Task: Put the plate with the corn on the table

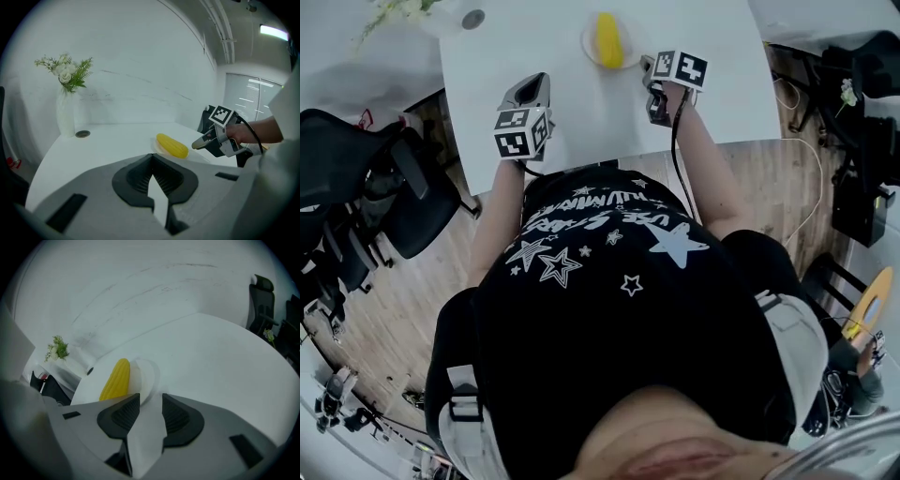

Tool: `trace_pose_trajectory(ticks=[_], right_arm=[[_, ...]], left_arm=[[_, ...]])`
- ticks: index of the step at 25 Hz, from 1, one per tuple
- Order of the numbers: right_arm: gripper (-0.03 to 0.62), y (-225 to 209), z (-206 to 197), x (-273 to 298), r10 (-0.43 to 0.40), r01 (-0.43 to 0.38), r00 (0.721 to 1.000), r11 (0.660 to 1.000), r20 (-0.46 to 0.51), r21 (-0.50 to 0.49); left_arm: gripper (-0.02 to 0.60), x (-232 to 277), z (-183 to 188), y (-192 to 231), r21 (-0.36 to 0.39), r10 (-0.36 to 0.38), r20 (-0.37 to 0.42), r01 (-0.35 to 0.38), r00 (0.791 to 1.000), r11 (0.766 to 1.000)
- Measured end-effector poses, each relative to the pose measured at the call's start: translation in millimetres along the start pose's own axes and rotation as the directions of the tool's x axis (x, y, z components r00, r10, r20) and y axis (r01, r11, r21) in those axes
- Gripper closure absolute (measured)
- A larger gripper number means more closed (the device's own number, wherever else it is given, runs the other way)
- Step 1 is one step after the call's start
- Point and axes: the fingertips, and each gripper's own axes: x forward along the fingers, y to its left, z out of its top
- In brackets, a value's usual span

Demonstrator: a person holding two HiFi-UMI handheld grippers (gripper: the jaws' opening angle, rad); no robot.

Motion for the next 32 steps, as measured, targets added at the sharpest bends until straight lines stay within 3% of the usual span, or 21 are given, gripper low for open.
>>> trace_pose_trajectory(ticks=[4, 9, 20, 29, 32], right_arm=[[0.448, 8.0, -12.8, -15.8, -0.03, 0.028, 0.999, 0.999, 0.046, 0.046], [0.468, 20.7, -30.1, -33.7, -0.079, 0.072, 0.993, 0.994, 0.083, 0.088], [0.477, 93.5, -71.0, -52.3, -0.118, 0.099, 0.982, 0.986, 0.147, 0.132], [0.511, 136.3, -107.7, -68.9, -0.172, 0.137, 0.965, 0.975, 0.197, 0.178], [0.551, 150.9, -122.9, -75.9, -0.193, 0.149, 0.956, 0.968, 0.22, 0.2]], left_arm=[[0.575, -20.6, -4.3, 0.3, 0.037, -0.052, -0.002, 0.052, 0.999, 0.998], [0.575, -51.8, -5.6, 18.0, 0.039, -0.066, 0.004, 0.066, 0.998, 0.997], [0.575, -108.9, -18.6, 69.7, 0.039, -0.132, 0.025, 0.131, 0.991, 0.991], [0.575, -136.9, -26.5, 86.9, 0.086, -0.256, 0.017, 0.253, 0.967, 0.964], [0.577, -145.2, -29.4, 95.0, 0.098, -0.291, 0.004, 0.289, 0.957, 0.952]])
